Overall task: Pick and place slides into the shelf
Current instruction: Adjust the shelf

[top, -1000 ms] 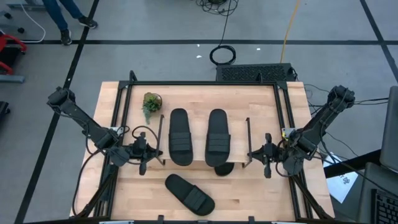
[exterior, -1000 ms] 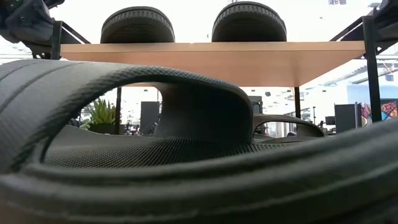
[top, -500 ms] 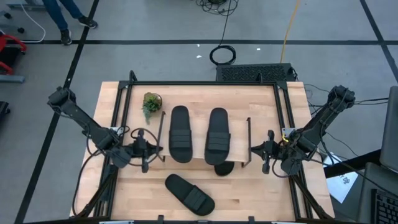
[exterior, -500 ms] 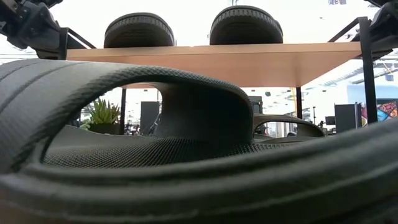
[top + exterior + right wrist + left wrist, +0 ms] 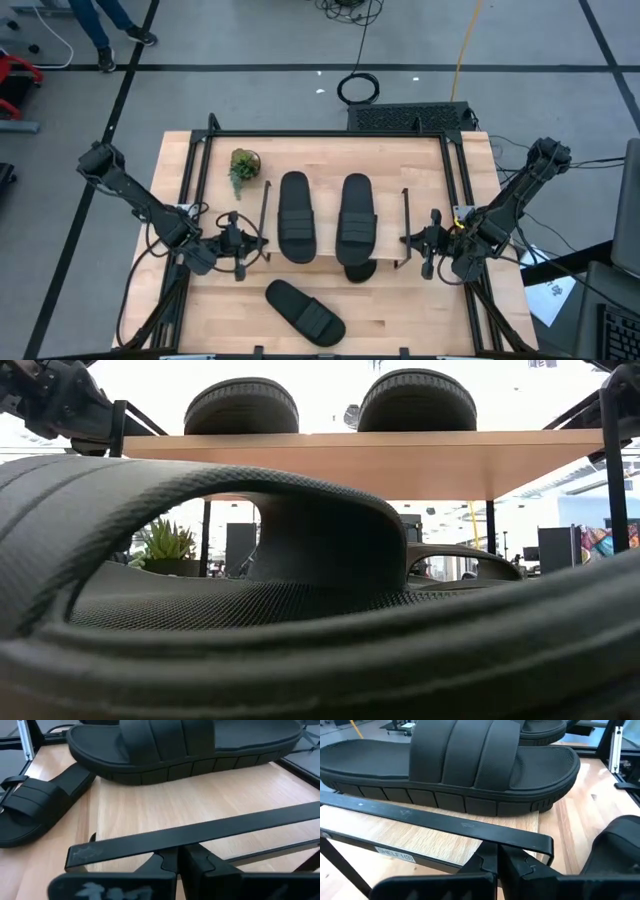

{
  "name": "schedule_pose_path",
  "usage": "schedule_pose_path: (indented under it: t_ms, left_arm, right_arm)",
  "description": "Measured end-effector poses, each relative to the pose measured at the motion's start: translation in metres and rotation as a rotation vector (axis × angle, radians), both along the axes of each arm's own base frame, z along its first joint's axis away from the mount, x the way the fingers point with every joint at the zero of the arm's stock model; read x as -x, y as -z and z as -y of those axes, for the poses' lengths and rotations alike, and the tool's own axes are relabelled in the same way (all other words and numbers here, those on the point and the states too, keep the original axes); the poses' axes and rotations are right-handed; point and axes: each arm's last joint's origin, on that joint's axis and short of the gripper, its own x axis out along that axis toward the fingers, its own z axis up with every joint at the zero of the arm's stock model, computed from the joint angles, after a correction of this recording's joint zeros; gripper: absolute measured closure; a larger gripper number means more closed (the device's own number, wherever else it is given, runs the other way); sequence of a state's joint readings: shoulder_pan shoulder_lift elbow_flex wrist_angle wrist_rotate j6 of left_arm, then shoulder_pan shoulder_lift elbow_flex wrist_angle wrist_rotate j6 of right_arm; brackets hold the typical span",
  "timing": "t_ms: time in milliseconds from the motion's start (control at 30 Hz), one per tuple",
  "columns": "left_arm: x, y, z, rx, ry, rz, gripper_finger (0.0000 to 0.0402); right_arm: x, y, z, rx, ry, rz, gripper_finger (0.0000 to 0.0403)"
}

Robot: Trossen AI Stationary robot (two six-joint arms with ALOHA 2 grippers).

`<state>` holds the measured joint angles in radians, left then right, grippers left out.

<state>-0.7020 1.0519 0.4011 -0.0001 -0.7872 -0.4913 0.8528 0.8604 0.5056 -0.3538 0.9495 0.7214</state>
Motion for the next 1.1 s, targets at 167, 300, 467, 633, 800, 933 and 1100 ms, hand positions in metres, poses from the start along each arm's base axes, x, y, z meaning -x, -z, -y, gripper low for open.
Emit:
schedule_pose_path:
  t_ms: [167, 300, 467, 633, 800, 933, 1100]
  left_arm:
    - [0.001, -0.002, 0.008, 0.035, 0.097, 0.010, 0.0401]
    - [0.005, -0.003, 0.014, 0.048, 0.142, 0.021, 0.0399]
    - [0.008, -0.004, 0.017, 0.047, 0.143, 0.028, 0.0395]
    - [0.009, -0.005, 0.017, 0.000, 0.156, 0.036, 0.0394]
    - [0.009, -0.005, 0.016, -0.083, 0.129, 0.044, 0.0394]
    - [0.008, -0.004, 0.015, -0.173, 0.139, 0.036, 0.0394]
    - [0.006, 0.001, 0.017, -0.308, 0.165, 0.004, 0.0394]
  right_arm:
    - [0.000, 0.000, 0.002, 0.011, 0.039, 0.017, 0.0403]
    - [0.000, 0.002, 0.005, 0.013, 0.070, 0.009, 0.0403]
    - [-0.001, 0.002, 0.007, 0.008, 0.082, 0.007, 0.0403]
    - [-0.001, 0.002, 0.006, 0.002, 0.075, 0.002, 0.0403]
    - [-0.001, 0.002, 0.006, -0.018, 0.069, 0.003, 0.0403]
    - [-0.001, 0.002, 0.005, -0.020, 0.066, 0.003, 0.0403]
    - [-0.002, 0.002, 0.005, -0.022, 0.052, -0.007, 0.0403]
